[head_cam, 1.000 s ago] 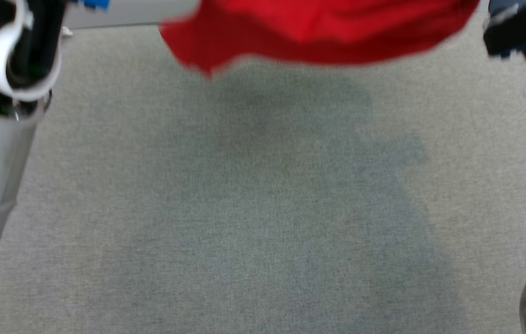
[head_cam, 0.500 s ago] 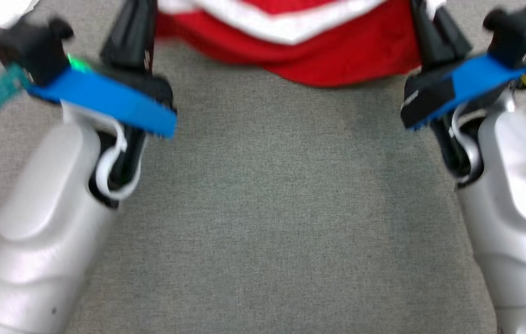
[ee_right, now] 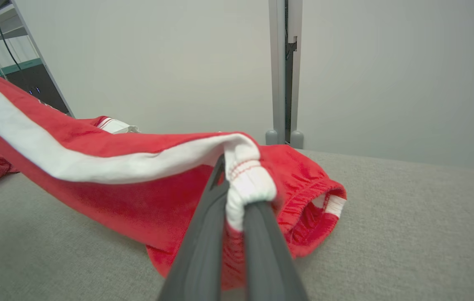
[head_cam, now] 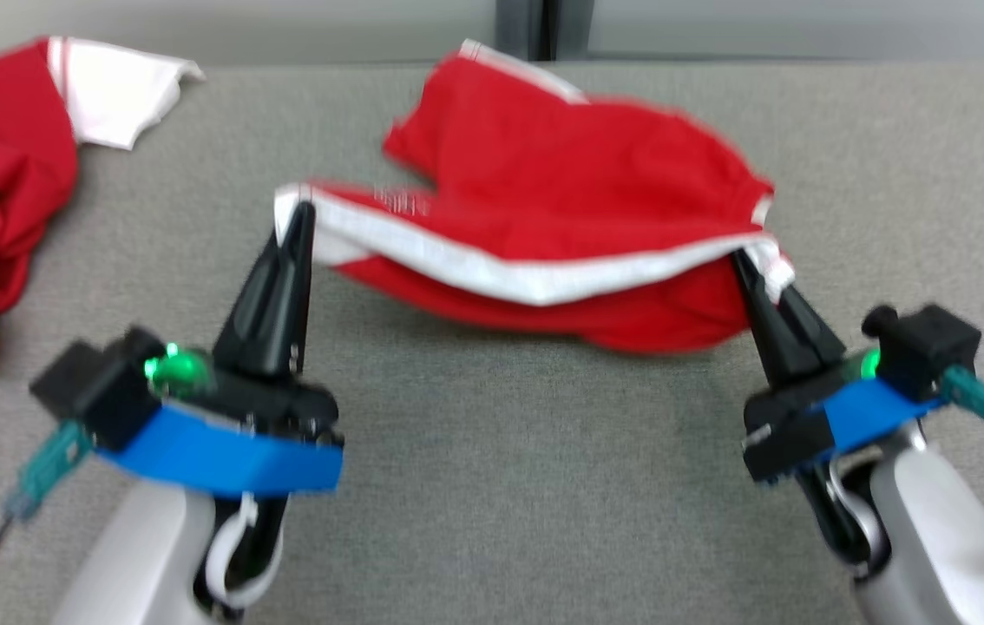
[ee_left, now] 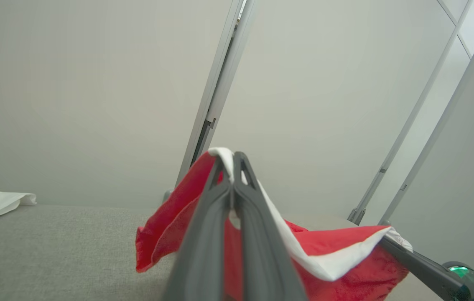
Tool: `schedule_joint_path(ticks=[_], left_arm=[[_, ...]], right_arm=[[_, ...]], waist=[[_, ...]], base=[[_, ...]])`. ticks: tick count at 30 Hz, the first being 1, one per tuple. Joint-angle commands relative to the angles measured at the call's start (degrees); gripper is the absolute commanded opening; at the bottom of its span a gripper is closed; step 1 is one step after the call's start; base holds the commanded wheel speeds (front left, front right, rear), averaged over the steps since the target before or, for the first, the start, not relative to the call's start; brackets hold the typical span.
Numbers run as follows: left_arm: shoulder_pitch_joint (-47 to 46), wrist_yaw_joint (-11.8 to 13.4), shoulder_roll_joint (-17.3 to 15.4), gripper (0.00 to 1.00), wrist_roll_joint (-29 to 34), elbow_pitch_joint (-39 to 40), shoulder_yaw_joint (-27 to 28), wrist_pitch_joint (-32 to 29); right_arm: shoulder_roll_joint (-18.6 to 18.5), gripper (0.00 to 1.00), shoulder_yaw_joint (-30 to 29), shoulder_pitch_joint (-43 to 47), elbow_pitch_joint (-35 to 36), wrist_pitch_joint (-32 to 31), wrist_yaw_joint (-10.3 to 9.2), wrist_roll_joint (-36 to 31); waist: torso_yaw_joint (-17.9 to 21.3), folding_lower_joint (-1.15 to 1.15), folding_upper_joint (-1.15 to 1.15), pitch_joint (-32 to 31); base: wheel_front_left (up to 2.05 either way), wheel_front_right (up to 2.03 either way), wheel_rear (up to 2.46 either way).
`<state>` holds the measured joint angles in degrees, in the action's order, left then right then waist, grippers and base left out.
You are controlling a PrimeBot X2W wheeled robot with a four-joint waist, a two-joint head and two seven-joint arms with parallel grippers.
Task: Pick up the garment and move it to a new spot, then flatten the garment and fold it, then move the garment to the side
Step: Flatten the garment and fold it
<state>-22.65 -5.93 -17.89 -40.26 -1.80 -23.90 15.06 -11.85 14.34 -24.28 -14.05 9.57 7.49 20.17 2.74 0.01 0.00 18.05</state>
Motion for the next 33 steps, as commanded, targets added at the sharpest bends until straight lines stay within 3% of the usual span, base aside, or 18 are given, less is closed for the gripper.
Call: schedule_joint_path(ticks=[1, 11, 16, 24, 33], left_arm=[[3.8, 0.2, 0.3, 0.00, 1.3, 2.7, 1.0, 0.1], [24.8, 4.0, -1.0, 0.00, 4.0, 19.0, 2.6, 0.1], [28.0, 4.4, -2.2, 0.00, 2.6, 19.1, 1.9, -2.5], [17.6, 1.9, -0.8, 0.00, 2.2, 4.9, 0.8, -4.1], [-7.0, -0.8, 2.8, 0.00, 6.2, -15.7, -3.9, -5.5]], right_arm=[[-0.3, 0.00, -0.6, 4.1, 2.4, -0.5, 0.00, -0.3], [3.1, 0.00, -7.5, 28.9, 21.8, -9.3, 0.00, 1.0], [4.4, 0.00, -8.9, 34.1, 25.3, -14.8, 0.00, 0.0], [6.1, 0.00, -8.8, 27.4, 17.0, -15.5, 0.00, 1.9], [8.0, 0.00, -11.3, 12.8, 6.0, -11.6, 0.00, 1.0]], waist=[[1.3, -0.01, 0.00, -3.1], [1.0, -0.01, 0.00, -10.9], [1.5, -0.01, 0.00, -10.7], [2.7, -0.01, 0.00, -6.1], [4.4, -0.01, 0.00, 2.7]], base=[[0.00, 0.00, 0.00], [0.00, 0.00, 0.00], [0.00, 0.00, 0.00], [0.00, 0.00, 0.00], [0.00, 0.00, 0.00]])
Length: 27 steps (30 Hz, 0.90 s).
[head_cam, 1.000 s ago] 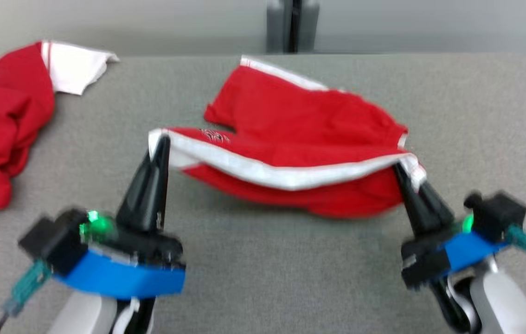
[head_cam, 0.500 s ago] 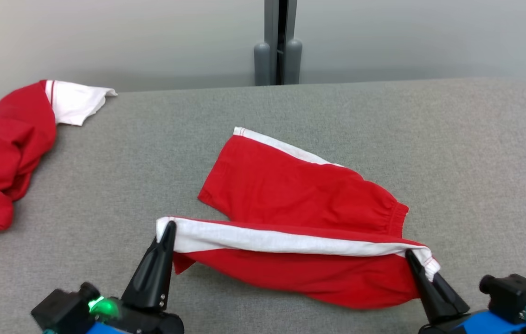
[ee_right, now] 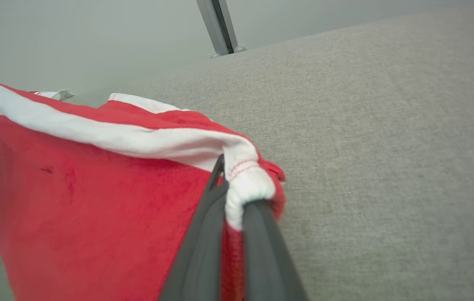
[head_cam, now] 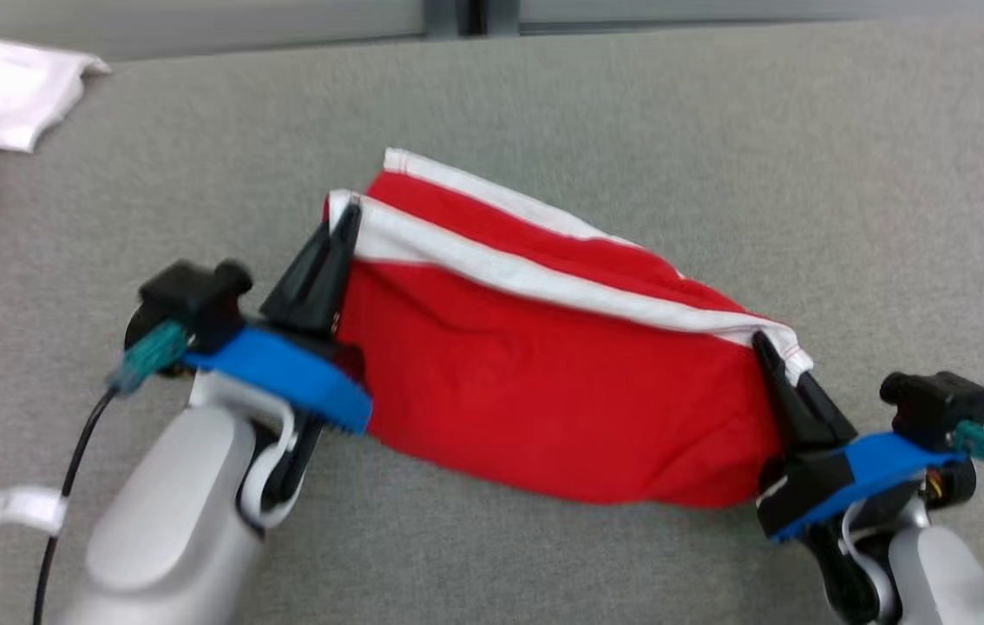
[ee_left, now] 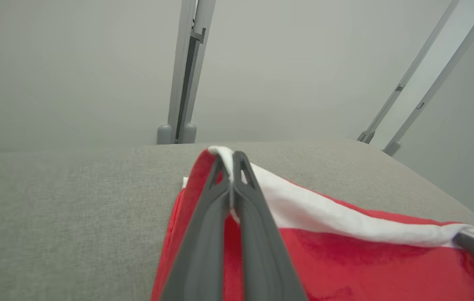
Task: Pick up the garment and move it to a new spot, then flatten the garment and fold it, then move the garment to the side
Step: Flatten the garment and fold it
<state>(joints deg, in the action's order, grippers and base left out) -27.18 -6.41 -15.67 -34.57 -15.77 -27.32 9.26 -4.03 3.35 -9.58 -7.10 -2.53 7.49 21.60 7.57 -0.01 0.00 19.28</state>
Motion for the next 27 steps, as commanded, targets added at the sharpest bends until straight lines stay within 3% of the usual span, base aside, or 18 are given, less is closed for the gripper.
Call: schedule_joint_path(ticks=[1, 10, 20, 21, 22, 23, 24, 27], left_arm=[[-4.5, -0.5, 0.9, 0.00, 0.9, -3.8, -1.1, 0.3], [-19.2, -1.0, 5.3, 0.00, 2.3, -20.7, -4.4, 2.2], [-26.8, -1.1, 7.9, 0.00, 2.7, -33.4, -6.0, 3.9], [-27.2, -1.1, 8.2, 0.08, 2.4, -34.7, -6.1, 3.8], [-27.6, -1.1, 8.5, 0.42, 2.4, -35.6, -6.5, 3.8], [-28.0, -1.1, 8.7, 0.91, 2.2, -36.4, -6.7, 4.0], [-28.3, -1.2, 9.0, 1.00, 2.0, -37.2, -7.0, 4.1], [-28.2, -1.1, 9.4, 1.00, 2.1, -39.2, -8.4, 3.8]], right_arm=[[0.4, 0.00, -0.3, -3.1, -1.9, 0.9, 0.00, -0.6], [1.0, 0.00, -0.5, -10.3, -8.2, 3.7, 0.00, -1.1], [1.1, 0.03, 0.3, -13.6, -12.4, 6.8, 0.00, 0.1], [1.1, 0.19, 0.3, -13.9, -12.9, 7.3, 0.00, 0.0], [1.1, 0.45, 0.3, -14.1, -13.2, 8.0, 0.00, -0.5], [1.1, 1.00, 0.4, -14.1, -13.6, 8.4, 0.00, -0.6], [1.1, 1.00, 0.5, -14.1, -14.0, 8.8, 0.00, -0.6], [1.1, 1.00, 0.5, -13.8, -14.6, 9.3, 0.00, -1.3]], waist=[[-0.3, 0.01, 0.00, 2.2], [0.9, 0.01, 0.00, 6.5], [1.9, 0.01, 0.00, 7.3], [2.0, 0.01, 0.00, 7.2], [2.0, 0.01, 0.00, 7.1], [2.1, 0.01, 0.00, 7.0], [2.1, 0.01, 0.00, 6.9], [2.1, 0.01, 0.00, 6.3]], base=[[0.00, 0.00, 0.00], [0.00, 0.00, 0.00], [0.00, 0.00, 0.00], [0.00, 0.00, 0.00], [0.00, 0.00, 0.00], [0.00, 0.00, 0.00], [0.00, 0.00, 0.00], [0.00, 0.00, 0.00]])
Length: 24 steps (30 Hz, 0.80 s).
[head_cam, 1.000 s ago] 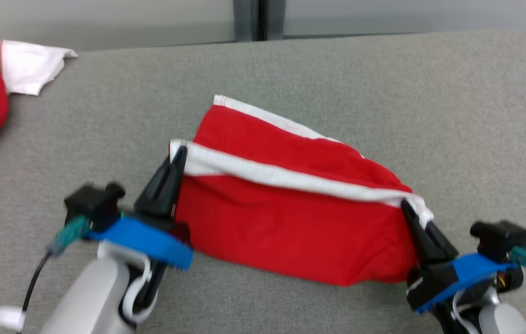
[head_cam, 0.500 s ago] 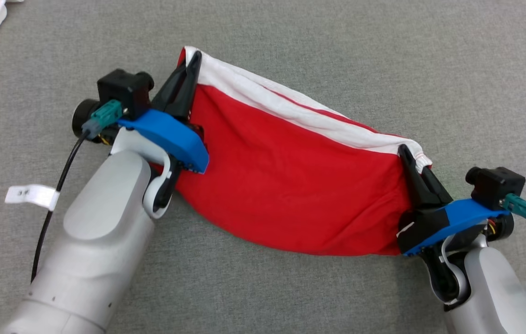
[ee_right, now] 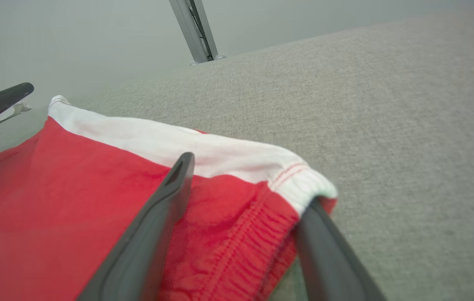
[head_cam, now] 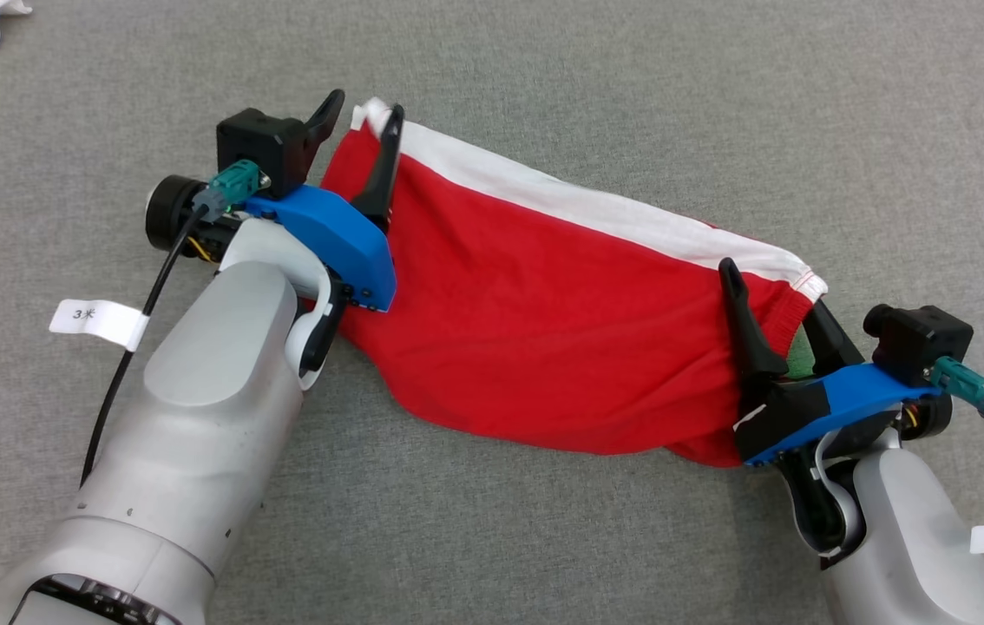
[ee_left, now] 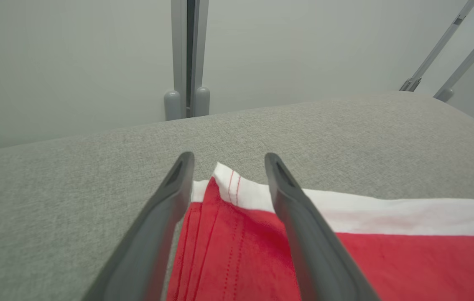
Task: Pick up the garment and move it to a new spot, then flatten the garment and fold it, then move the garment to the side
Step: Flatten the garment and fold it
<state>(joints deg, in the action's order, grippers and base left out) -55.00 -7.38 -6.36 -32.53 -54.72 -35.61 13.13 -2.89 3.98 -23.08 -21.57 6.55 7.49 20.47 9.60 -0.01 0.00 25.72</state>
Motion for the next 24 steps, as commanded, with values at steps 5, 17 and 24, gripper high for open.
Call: schedule_joint_path(ticks=[5, 17, 24], left_arm=[[1.3, -0.1, -0.4, 1.00, -1.7, -1.2, -1.4, 0.0], [9.6, -0.1, -4.3, 1.00, -6.6, 1.5, -5.0, -4.8], [13.3, -0.1, -5.9, 1.00, -10.2, 1.2, -4.1, -11.4]], right_arm=[[0.0, 1.00, -0.8, 2.4, 1.3, -1.1, 0.00, -1.5], [0.0, 1.00, -5.3, 14.5, 13.7, -10.8, 0.00, -5.7], [0.0, 1.00, -8.3, 20.6, 23.1, -15.7, 0.00, -7.3]], waist=[[-0.4, 0.01, 0.00, -1.8], [-1.4, 0.01, 0.00, -8.0], [0.1, 0.01, 0.00, -10.7]], base=[[0.00, 0.00, 0.00], [0.00, 0.00, 0.00], [0.00, 0.00, 0.00]])
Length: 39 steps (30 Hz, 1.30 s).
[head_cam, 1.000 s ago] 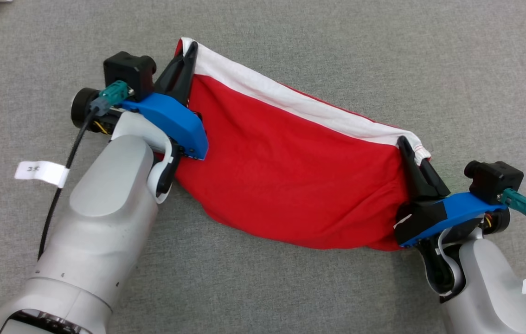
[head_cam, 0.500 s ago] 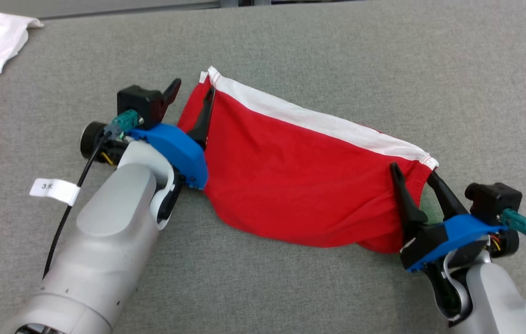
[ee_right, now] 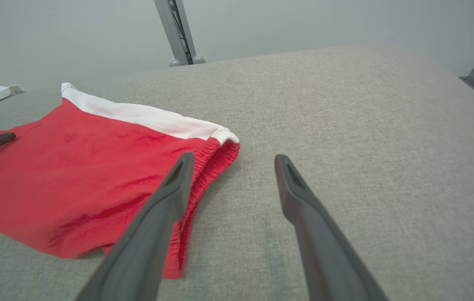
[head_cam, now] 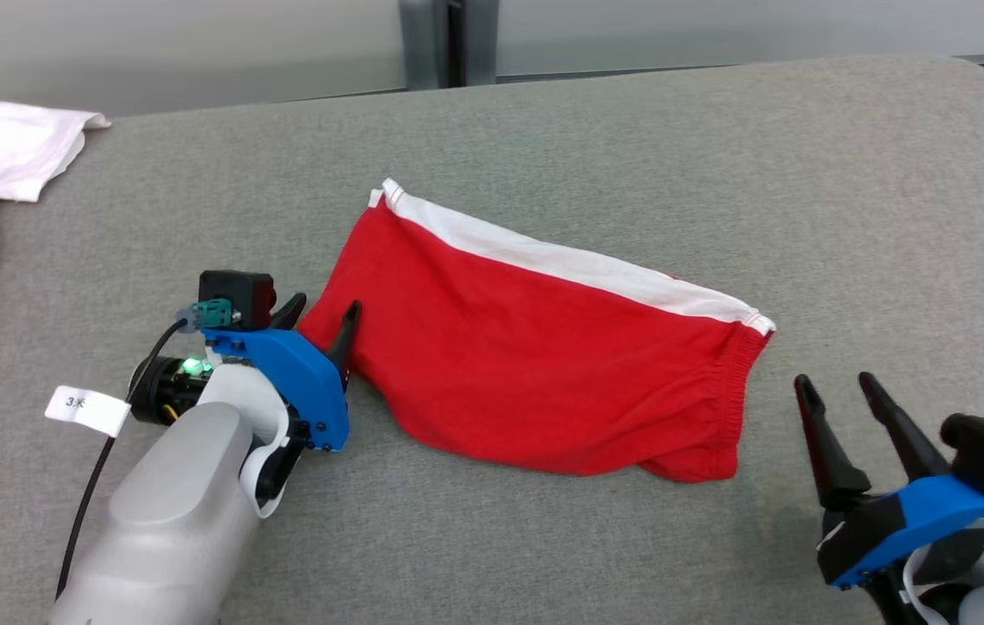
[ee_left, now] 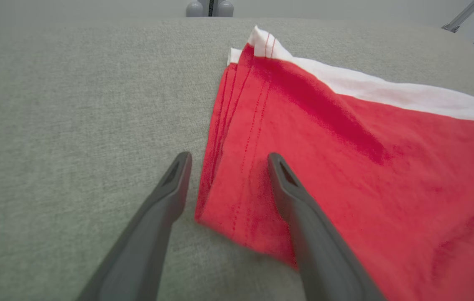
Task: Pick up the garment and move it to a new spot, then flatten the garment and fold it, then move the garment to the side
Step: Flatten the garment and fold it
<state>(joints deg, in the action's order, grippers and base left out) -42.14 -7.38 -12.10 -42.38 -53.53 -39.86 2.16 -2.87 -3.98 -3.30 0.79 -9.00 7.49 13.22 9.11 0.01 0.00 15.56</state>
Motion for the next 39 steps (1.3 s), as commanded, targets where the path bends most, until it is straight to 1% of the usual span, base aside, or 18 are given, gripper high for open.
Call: schedule_joint_path(ticks=[1, 4, 8, 10, 11, 12, 13, 14, 20, 28, 33, 39], left_arm=[[0.7, 0.1, -0.4, 1.00, -0.6, -0.1, 0.2, -1.2], [1.4, 0.4, -0.8, 1.00, -1.8, -0.2, 0.6, -3.4], [2.1, 0.7, -1.3, 1.00, -2.3, -0.1, 0.3, -5.5], [2.7, 0.5, -0.8, 1.00, -3.2, 0.1, 0.4, -6.7], [2.9, 0.4, -0.7, 0.98, -3.4, 0.4, 0.2, -7.3], [3.1, 0.4, -0.7, 0.59, -3.6, 0.7, 0.0, -7.5], [3.3, 0.3, -0.7, 0.34, -3.8, 1.0, 0.0, -7.4], [3.5, 0.3, -0.7, 0.01, -4.1, 1.3, 0.1, -6.9], [5.5, 0.5, 0.0, 0.00, -5.9, 3.3, 2.0, -2.7], [13.4, 1.0, 0.5, 0.00, -9.0, 6.8, 4.4, 3.1], [19.5, 2.3, 0.9, 0.00, -10.9, 10.0, 5.8, 6.2], [23.9, 3.7, 1.4, 0.00, -11.8, 13.2, 5.9, 7.3]], right_arm=[[0.0, 1.00, -0.8, 1.2, 1.9, -0.6, 0.00, -0.1], [0.0, 1.00, -1.4, 2.2, 4.7, -1.6, 0.00, -0.1], [0.0, 1.00, -0.9, 2.9, 6.6, -2.4, 0.00, 0.4], [0.0, 1.00, -0.4, 3.0, 7.1, -2.4, 0.00, 0.7], [0.0, 1.00, -0.2, 3.2, 7.3, -2.4, 0.00, 0.7], [0.0, 1.00, 0.0, 3.2, 7.4, -2.3, 0.00, 0.8], [0.0, 1.00, 0.2, 3.2, 7.4, -2.1, 0.00, 0.9], [0.0, 1.00, 0.3, 3.2, 7.4, -1.9, 0.00, 1.0], [0.0, 1.00, -0.1, 3.3, 6.8, -1.2, 0.00, 0.7], [0.0, 1.00, -2.2, 4.1, 5.1, -0.9, 0.00, 0.5], [0.0, 1.00, -3.2, 4.7, 3.8, -0.8, 0.00, 0.0], [0.0, 1.00, -3.4, 4.9, 2.5, -1.1, 0.00, -0.8]], waist=[[1.0, -0.01, 0.00, -0.6], [1.9, -0.01, 0.00, -0.7], [2.9, -0.01, 0.00, -0.6], [3.2, -0.01, 0.00, -0.7], [3.3, -0.01, 0.00, -0.8], [3.3, -0.01, 0.00, -0.9], [3.4, -0.01, 0.00, -1.0], [3.3, -0.01, 0.00, -1.2], [1.8, -0.01, 0.00, -3.2], [-2.3, -0.01, 0.00, -6.8], [-4.3, -0.01, 0.00, -8.5], [-5.7, -0.01, 0.00, -9.6]], base=[[0.00, 0.00, 0.00], [0.00, 0.00, 0.00], [0.00, 0.00, 0.00], [0.00, 0.00, 0.00], [0.00, 0.00, 0.00], [0.00, 0.00, 0.00], [0.00, 0.00, 0.00], [0.00, 0.00, 0.00], [0.00, 0.00, 0.00], [0.00, 0.00, 0.00], [0.00, 0.00, 0.00], [0.00, 0.00, 0.00]])
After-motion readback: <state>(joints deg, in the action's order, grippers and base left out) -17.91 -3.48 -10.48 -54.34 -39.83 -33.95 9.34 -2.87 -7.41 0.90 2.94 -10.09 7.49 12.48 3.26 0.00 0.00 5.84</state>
